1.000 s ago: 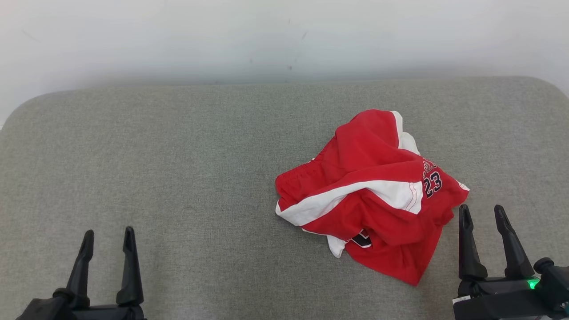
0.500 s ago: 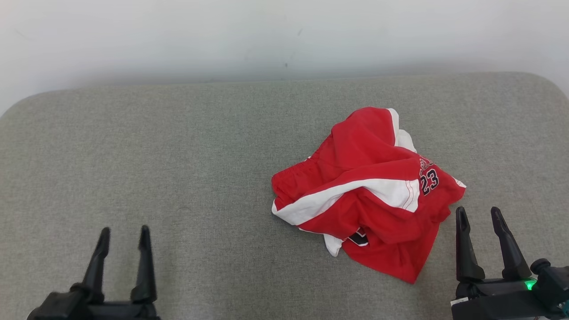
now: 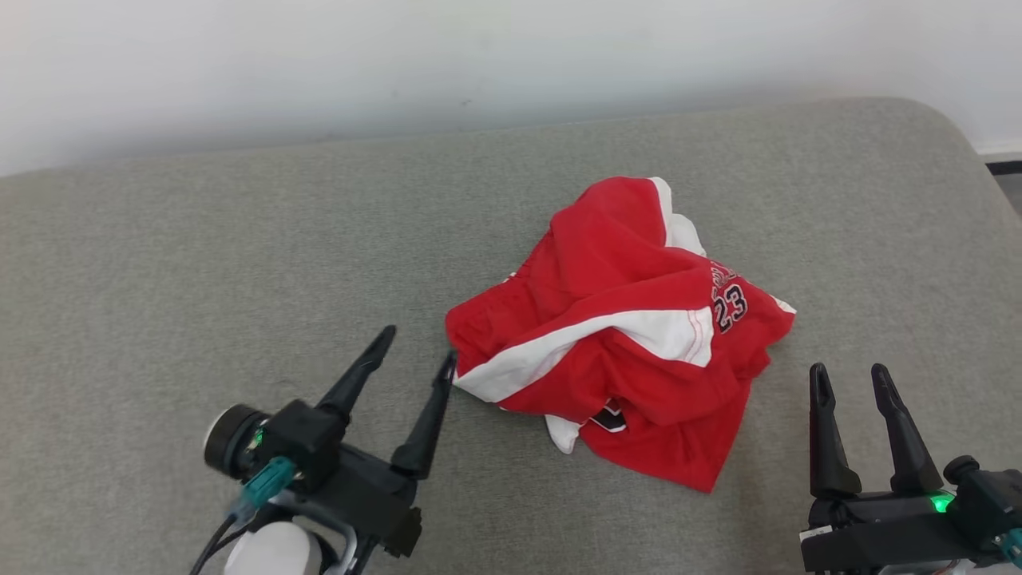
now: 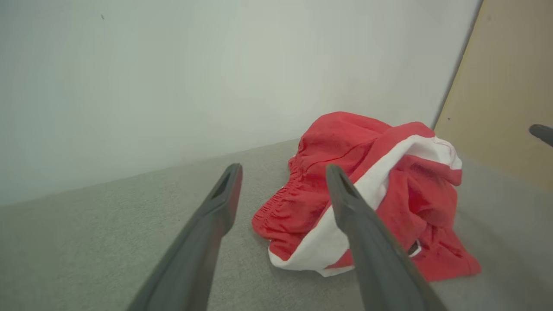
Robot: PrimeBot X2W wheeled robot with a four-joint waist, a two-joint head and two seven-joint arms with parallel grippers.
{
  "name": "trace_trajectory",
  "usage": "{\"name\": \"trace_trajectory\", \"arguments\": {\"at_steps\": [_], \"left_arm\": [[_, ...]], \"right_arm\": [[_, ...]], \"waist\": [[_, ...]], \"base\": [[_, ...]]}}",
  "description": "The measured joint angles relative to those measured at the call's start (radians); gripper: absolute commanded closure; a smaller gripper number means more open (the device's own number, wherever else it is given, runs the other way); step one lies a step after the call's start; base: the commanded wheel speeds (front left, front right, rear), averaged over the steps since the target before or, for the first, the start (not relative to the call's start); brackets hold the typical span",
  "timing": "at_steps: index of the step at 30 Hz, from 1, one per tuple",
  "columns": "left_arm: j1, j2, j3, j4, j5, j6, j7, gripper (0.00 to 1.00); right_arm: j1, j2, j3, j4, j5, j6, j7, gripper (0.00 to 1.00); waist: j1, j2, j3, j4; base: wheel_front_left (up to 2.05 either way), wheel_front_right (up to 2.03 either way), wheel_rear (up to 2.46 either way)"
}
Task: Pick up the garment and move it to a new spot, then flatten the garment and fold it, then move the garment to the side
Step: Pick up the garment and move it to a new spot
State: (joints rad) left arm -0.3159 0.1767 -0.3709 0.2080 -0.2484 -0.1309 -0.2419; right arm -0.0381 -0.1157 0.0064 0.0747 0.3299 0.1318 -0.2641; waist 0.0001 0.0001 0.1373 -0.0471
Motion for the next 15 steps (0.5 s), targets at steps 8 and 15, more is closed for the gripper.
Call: {"name": "trace_trajectory", "arguments": {"at_steps": [8,15], "left_arm": [[-0.126,0.064,-0.199,0.093,-0.089,0.000,0.050,0.00],[-0.198,0.088,-0.290,0.188,-0.143,0.000,0.076,0.00]], "right_arm": [[-0.007,0.002,-0.002,0.005,0.005,0.000,0.000,0.00],[-0.020,0.002,0.002,0.007,0.010,0.000,0.000,0.00]], "waist": [[0.0000,0.0000,0.019,-0.060],[0.0000,0.0000,0.034,-0.100]], "base": [[0.00,0.00,0.00],[0.00,0.00,0.00]]}}
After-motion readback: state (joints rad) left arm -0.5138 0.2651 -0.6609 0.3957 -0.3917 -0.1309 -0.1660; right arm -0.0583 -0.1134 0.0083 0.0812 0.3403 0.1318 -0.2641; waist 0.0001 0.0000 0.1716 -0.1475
